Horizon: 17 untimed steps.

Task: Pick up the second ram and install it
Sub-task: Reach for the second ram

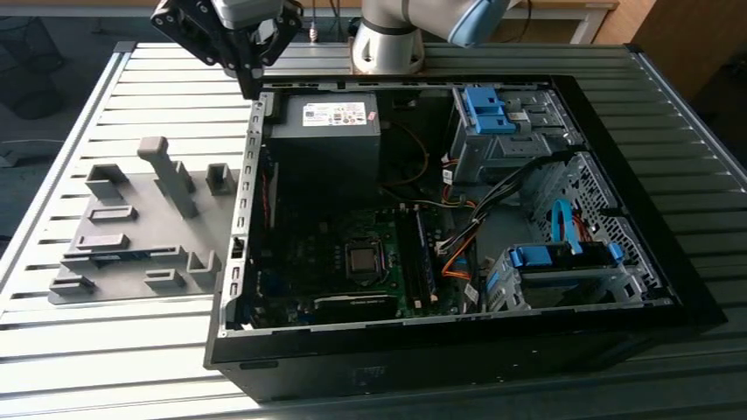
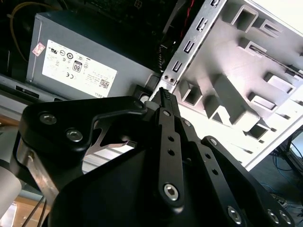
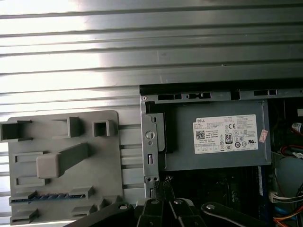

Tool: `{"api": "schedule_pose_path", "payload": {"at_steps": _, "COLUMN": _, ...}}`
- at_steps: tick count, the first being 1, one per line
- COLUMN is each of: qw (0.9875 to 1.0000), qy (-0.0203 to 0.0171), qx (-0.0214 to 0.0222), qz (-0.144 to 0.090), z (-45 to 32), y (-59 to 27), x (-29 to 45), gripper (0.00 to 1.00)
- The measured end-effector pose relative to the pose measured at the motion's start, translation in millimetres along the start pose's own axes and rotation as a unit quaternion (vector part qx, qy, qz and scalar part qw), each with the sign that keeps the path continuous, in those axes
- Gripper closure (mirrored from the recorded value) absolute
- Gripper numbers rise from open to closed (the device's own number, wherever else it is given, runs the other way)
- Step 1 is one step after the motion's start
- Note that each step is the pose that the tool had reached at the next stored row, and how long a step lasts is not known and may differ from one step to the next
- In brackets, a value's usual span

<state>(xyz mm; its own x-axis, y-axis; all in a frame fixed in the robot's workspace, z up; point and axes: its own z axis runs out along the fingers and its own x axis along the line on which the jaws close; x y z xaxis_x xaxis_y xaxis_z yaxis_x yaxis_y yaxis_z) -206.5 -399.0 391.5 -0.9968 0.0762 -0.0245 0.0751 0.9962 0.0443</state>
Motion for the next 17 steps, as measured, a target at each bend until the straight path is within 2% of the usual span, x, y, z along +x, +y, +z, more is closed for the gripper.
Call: {"api": "schedule_pose_path", "payload": {"at_steps": 17, "qw": 1.0000, "qy": 0.0000, "qx": 0.0000, "qz": 0.000, "z": 0.5, "y": -3.8, "x": 21.7, "gripper": 0.89}}
